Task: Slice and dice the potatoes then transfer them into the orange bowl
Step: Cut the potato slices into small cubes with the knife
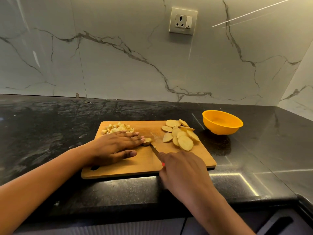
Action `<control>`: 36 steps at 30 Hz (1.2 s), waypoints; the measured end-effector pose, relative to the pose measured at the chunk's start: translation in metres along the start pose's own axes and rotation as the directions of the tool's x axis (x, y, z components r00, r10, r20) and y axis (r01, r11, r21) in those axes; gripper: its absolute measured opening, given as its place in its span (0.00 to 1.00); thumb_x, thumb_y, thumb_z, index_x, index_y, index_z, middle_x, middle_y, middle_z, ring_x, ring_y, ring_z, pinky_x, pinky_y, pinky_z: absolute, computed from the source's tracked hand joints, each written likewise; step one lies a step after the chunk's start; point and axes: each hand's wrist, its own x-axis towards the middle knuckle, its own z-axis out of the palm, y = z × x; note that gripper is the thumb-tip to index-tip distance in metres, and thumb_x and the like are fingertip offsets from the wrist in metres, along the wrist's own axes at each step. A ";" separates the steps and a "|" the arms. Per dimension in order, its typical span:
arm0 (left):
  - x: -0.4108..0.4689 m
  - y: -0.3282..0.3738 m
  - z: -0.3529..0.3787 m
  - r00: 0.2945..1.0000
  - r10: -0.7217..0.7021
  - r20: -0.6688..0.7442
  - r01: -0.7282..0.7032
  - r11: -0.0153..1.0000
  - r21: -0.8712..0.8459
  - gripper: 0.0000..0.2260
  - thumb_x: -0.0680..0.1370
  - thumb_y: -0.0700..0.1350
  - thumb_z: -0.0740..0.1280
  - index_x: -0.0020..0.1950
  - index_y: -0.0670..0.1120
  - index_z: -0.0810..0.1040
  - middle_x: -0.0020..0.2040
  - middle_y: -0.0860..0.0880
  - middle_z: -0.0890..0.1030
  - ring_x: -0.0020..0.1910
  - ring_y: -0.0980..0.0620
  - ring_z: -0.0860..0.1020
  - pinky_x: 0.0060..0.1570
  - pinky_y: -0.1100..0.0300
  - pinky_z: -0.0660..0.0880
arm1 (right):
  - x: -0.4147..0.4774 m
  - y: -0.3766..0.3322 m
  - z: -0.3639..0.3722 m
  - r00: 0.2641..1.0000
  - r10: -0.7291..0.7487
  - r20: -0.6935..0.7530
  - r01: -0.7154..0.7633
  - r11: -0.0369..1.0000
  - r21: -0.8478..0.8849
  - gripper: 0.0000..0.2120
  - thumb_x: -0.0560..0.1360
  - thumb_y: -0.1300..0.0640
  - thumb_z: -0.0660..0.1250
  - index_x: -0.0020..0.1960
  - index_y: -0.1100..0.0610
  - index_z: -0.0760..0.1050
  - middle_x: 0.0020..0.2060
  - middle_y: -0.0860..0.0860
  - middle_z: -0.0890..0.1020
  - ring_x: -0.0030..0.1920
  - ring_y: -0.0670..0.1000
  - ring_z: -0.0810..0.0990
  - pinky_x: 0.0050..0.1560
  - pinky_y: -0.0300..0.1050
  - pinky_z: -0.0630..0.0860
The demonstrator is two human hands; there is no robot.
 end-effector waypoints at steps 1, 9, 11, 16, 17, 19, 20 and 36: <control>-0.002 0.001 -0.001 1.000 -0.004 -0.015 0.004 1.000 -0.013 0.36 0.67 0.75 0.32 0.72 0.63 0.44 0.73 0.66 0.48 0.69 0.74 0.39 0.65 0.75 0.34 | 0.002 0.001 -0.001 1.000 0.008 -0.013 -0.008 1.000 0.015 0.16 0.81 0.52 0.57 0.67 0.49 0.70 0.51 0.49 0.79 0.45 0.49 0.71 0.41 0.44 0.67; -0.008 0.004 -0.003 0.999 0.015 -0.043 -0.010 0.995 0.095 0.35 0.70 0.72 0.30 0.72 0.62 0.51 0.73 0.65 0.54 0.73 0.66 0.46 0.70 0.64 0.42 | 0.022 -0.003 0.008 0.996 0.042 -0.080 -0.037 0.998 0.054 0.17 0.80 0.49 0.57 0.69 0.48 0.68 0.53 0.49 0.79 0.49 0.49 0.75 0.43 0.43 0.71; -0.008 0.004 -0.003 0.998 0.013 -0.056 -0.008 0.995 0.098 0.34 0.70 0.72 0.30 0.72 0.63 0.51 0.73 0.65 0.55 0.73 0.65 0.48 0.71 0.62 0.45 | 0.022 -0.005 0.010 0.996 0.033 -0.082 -0.029 0.999 0.044 0.17 0.80 0.49 0.57 0.68 0.49 0.69 0.52 0.49 0.79 0.47 0.49 0.74 0.42 0.43 0.69; -0.008 0.002 -0.001 0.998 0.007 -0.065 0.000 0.995 0.102 0.31 0.72 0.71 0.31 0.72 0.64 0.51 0.73 0.67 0.55 0.73 0.65 0.50 0.70 0.62 0.48 | 0.030 -0.008 0.013 1.000 0.021 0.002 -0.021 0.999 -0.046 0.15 0.80 0.52 0.59 0.65 0.52 0.71 0.51 0.50 0.79 0.50 0.51 0.76 0.42 0.44 0.70; -0.008 0.002 -0.001 0.998 0.011 -0.070 -0.004 0.995 0.095 0.31 0.72 0.71 0.32 0.72 0.64 0.51 0.73 0.67 0.56 0.73 0.64 0.50 0.70 0.62 0.49 | 0.033 -0.009 0.014 1.000 0.015 0.014 -0.014 0.998 -0.062 0.13 0.80 0.53 0.59 0.64 0.52 0.72 0.51 0.51 0.79 0.51 0.52 0.76 0.41 0.44 0.69; -0.008 0.003 -0.001 0.998 0.016 -0.068 -0.010 0.996 0.090 0.32 0.72 0.71 0.32 0.73 0.64 0.52 0.73 0.68 0.56 0.73 0.64 0.50 0.71 0.61 0.49 | 0.037 -0.012 0.015 1.000 0.006 0.016 -0.004 0.997 -0.074 0.12 0.80 0.55 0.59 0.62 0.53 0.73 0.51 0.52 0.79 0.51 0.53 0.77 0.41 0.44 0.68; -0.008 0.003 -0.002 0.998 0.012 -0.065 -0.007 0.996 0.091 0.32 0.72 0.71 0.32 0.73 0.64 0.52 0.72 0.68 0.55 0.73 0.65 0.50 0.70 0.62 0.48 | 0.037 -0.013 0.016 1.000 -0.001 0.011 0.002 0.997 -0.073 0.12 0.80 0.56 0.59 0.62 0.53 0.72 0.51 0.51 0.79 0.50 0.52 0.77 0.40 0.44 0.67; -0.012 0.005 0.002 0.868 0.069 -0.493 -0.015 0.994 0.111 0.21 0.80 0.62 0.50 0.63 0.56 0.75 0.62 0.59 0.77 0.63 0.59 0.73 0.60 0.50 0.73 | 0.004 0.009 0.015 0.985 0.019 -0.174 -0.027 0.999 -0.040 0.24 0.82 0.51 0.53 0.77 0.47 0.55 0.48 0.48 0.79 0.44 0.49 0.74 0.41 0.42 0.70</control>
